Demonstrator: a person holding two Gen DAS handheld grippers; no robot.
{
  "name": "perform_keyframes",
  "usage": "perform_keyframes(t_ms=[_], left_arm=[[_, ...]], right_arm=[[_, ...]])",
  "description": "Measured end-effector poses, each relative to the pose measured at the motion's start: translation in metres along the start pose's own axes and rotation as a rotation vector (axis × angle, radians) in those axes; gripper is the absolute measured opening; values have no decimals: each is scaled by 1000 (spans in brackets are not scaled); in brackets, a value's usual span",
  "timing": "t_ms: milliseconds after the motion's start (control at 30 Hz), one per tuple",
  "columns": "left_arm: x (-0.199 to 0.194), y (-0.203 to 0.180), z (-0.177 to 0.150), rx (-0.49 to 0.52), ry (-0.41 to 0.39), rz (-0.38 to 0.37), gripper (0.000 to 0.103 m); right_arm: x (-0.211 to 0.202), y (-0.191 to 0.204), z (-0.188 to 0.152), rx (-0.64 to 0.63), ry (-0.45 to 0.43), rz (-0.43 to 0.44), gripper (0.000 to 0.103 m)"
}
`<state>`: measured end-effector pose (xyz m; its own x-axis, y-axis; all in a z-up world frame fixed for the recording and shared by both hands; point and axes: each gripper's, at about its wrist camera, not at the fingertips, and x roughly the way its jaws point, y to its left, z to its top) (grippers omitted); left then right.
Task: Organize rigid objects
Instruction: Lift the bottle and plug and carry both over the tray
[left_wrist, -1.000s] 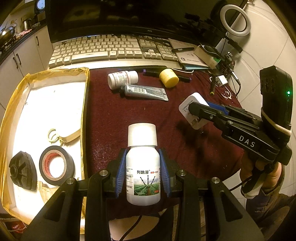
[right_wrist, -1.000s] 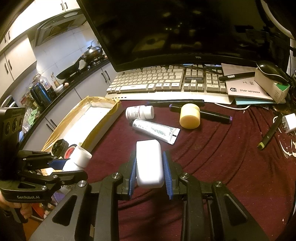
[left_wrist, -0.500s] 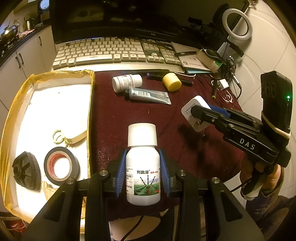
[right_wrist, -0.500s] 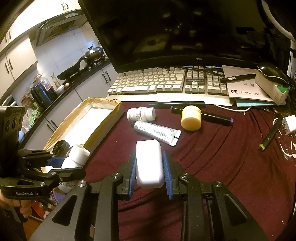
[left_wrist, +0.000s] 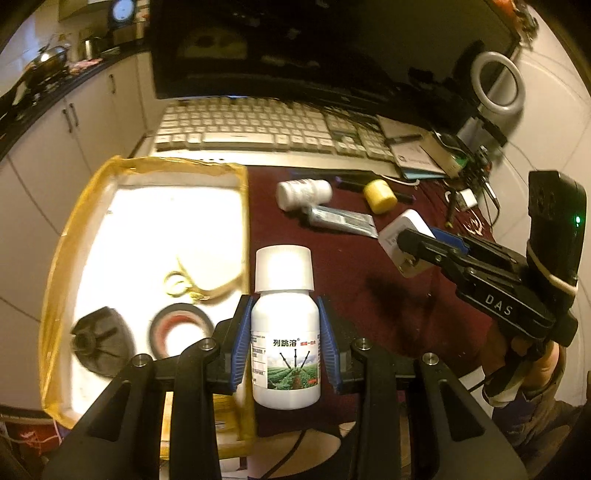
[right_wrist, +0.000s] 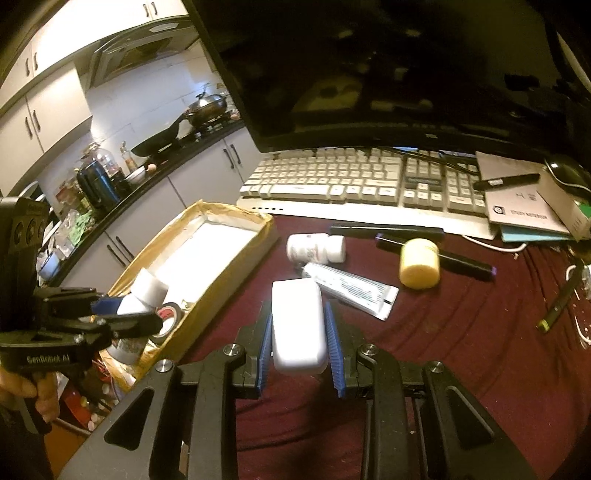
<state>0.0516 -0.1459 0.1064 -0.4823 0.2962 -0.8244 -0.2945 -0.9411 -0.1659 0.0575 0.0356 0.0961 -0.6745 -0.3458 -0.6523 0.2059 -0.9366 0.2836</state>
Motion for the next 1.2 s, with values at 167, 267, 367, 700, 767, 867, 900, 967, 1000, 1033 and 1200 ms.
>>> perform_keyframes(t_ms=[167, 267, 367, 700, 767, 867, 900, 967, 1000, 1033, 1200], left_arm=[[-6, 19, 1, -38, -14, 30, 32], [-8, 33, 6, -58, -20, 53, 32], [-8, 48, 14, -85, -22, 74, 32], [24, 83, 31, -162, -1, 147, 32], [32, 90, 29, -180, 9, 165, 32], [43, 99, 26, -210, 32, 178, 32], [46, 101, 26, -218, 38, 188, 32], [53, 107, 25, -234, 51, 200, 32], [55, 108, 25, -236, 55, 200, 32], [57, 108, 25, -236, 60, 202, 32], [62, 111, 22, -226, 69, 244, 32]], right_arm=[[5, 9, 4, -17, 12, 19, 24], [6, 15, 11, -32, 13, 33, 24], [9, 24, 19, -47, 22, 60, 24], [61, 51, 61, -67, 105, 213, 24], [76, 55, 65, -66, 125, 233, 24], [98, 62, 69, -68, 161, 258, 24], [104, 63, 70, -66, 171, 265, 24], [117, 69, 73, -81, 187, 261, 24], [122, 71, 74, -87, 189, 258, 24], [129, 74, 76, -97, 196, 254, 24], [152, 79, 81, -135, 208, 213, 24]])
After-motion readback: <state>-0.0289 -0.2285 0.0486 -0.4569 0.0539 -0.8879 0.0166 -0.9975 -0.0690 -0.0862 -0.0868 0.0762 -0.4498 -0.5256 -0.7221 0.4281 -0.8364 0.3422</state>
